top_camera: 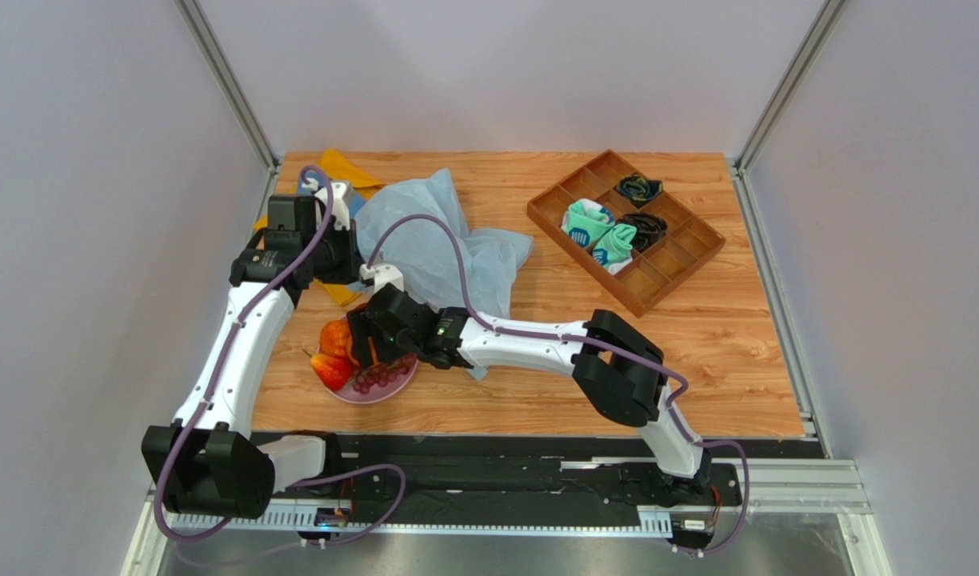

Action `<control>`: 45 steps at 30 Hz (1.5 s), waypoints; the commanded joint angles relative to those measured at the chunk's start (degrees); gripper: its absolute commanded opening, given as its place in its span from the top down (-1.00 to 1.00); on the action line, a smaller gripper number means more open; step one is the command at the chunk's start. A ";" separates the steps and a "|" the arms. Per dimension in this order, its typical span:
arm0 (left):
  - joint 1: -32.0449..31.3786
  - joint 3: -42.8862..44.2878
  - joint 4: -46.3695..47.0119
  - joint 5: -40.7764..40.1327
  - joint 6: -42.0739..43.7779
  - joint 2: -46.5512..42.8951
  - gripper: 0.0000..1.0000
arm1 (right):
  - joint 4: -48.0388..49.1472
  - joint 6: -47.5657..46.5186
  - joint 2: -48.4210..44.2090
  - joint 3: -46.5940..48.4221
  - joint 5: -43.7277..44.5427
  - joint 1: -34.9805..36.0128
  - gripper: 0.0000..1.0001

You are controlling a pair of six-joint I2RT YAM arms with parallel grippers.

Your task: Place the fruits into the plastic bag

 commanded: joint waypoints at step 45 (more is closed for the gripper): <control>-11.98 -8.58 22.80 46.86 -26.19 -15.84 1.00 | -7.62 -3.06 -49.35 -33.27 42.68 -2.18 0.20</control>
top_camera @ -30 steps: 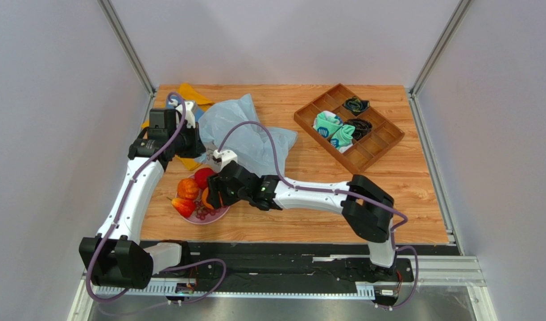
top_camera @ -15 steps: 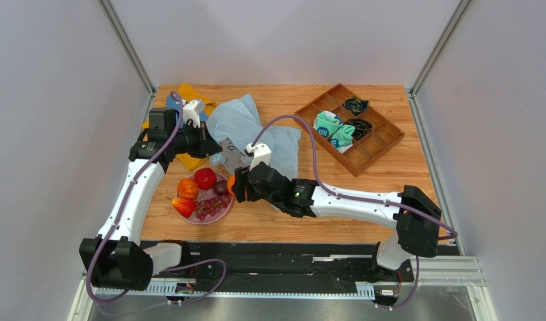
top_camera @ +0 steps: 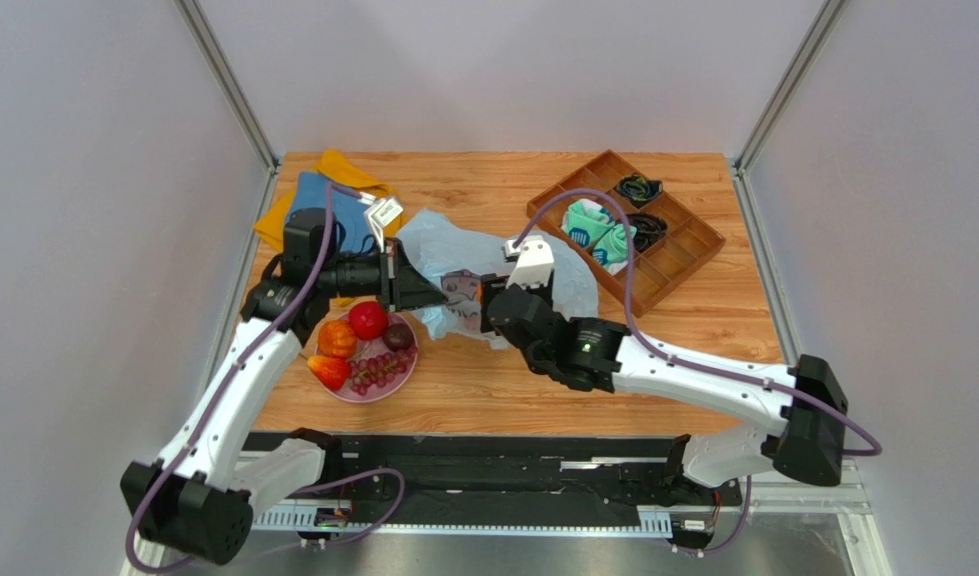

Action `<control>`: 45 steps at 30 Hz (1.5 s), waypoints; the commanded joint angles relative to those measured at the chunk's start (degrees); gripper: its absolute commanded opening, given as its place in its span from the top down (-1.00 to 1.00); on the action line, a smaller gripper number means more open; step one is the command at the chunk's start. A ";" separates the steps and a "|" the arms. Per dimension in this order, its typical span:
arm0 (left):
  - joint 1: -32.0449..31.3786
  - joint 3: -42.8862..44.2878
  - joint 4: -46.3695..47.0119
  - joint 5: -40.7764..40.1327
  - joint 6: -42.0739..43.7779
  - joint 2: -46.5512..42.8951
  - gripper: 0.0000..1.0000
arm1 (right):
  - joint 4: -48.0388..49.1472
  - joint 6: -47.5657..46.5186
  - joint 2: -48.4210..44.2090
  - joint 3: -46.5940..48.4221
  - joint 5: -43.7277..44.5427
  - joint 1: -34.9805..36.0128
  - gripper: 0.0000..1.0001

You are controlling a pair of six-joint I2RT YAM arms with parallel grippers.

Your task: Place the fruits into the plastic bag

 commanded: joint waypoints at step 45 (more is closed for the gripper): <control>-14.53 -2.67 33.98 3.19 -32.38 -3.93 1.00 | -12.09 -2.67 -5.73 -0.44 -17.70 -10.95 -0.89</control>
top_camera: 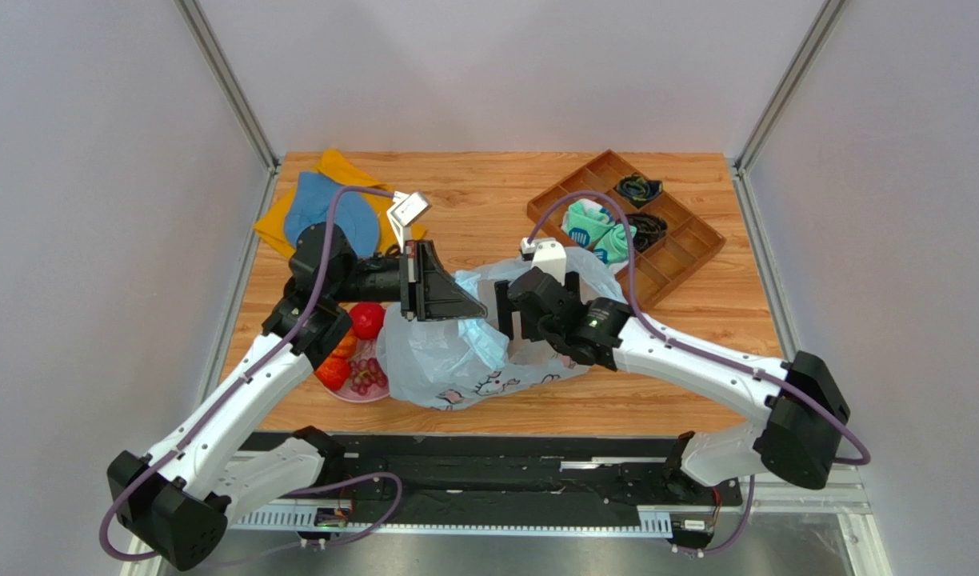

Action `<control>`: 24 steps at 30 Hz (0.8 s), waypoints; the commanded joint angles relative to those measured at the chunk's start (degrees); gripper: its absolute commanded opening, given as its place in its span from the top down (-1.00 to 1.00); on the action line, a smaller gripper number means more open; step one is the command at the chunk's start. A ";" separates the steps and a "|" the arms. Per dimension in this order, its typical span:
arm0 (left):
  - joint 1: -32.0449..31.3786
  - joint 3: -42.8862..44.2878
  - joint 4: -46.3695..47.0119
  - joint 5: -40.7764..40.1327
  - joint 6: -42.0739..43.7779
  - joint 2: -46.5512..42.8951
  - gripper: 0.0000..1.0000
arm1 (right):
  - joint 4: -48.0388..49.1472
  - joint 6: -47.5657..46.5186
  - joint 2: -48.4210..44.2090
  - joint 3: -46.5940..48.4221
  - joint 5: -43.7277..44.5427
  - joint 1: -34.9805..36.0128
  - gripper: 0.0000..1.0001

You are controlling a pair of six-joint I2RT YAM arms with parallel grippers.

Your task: Place the fruits into the plastic bag

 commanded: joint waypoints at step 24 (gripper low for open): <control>7.70 2.80 -8.53 -3.21 10.18 3.47 1.00 | -29.04 -5.92 -29.14 4.46 8.18 -4.25 -1.00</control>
